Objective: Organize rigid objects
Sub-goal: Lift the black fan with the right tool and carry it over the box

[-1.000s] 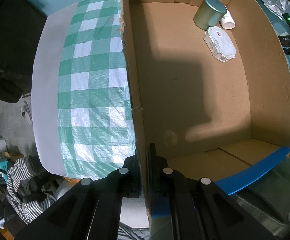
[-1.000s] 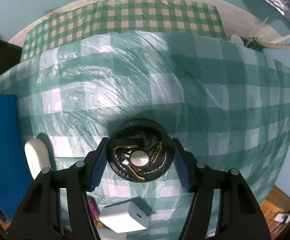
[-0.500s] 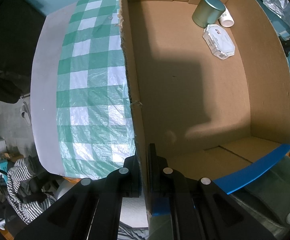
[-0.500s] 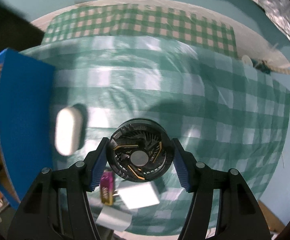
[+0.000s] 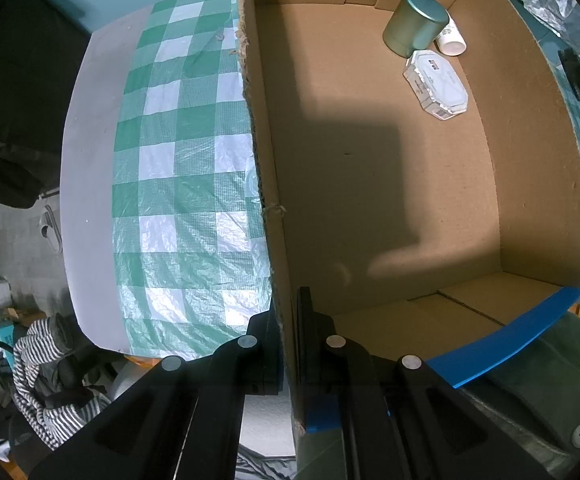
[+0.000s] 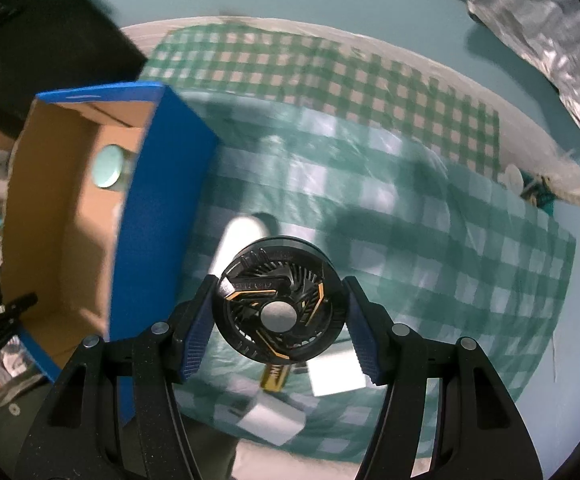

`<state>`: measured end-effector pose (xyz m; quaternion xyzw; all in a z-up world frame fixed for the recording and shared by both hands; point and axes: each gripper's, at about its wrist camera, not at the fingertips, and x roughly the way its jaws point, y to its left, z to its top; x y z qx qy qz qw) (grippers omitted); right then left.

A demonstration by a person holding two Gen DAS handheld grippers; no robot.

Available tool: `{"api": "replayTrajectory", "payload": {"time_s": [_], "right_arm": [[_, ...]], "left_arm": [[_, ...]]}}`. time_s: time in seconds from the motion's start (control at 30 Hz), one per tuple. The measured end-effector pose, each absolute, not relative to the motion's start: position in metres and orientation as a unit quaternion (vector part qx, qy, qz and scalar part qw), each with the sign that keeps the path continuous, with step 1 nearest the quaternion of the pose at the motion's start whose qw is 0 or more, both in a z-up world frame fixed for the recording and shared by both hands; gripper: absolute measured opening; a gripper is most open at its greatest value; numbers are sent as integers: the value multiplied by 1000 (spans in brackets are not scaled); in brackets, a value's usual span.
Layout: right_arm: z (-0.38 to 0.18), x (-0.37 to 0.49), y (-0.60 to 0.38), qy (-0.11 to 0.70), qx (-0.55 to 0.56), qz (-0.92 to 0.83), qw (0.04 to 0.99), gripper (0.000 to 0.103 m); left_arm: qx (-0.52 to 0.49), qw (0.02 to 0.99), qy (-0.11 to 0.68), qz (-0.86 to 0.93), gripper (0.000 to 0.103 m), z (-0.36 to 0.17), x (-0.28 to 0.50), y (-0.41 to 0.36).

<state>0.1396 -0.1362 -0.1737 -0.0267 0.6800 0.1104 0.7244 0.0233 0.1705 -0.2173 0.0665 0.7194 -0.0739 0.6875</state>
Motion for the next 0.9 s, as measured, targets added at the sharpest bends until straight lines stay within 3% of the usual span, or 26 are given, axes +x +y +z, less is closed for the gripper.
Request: {"api": "replayTrajectory", "payload": {"time_s": [0.9], "right_arm": [[-130, 133, -29, 640, -138, 228, 721, 62]], "left_arm": [[63, 690, 717, -74, 5, -219, 21, 172]]}}
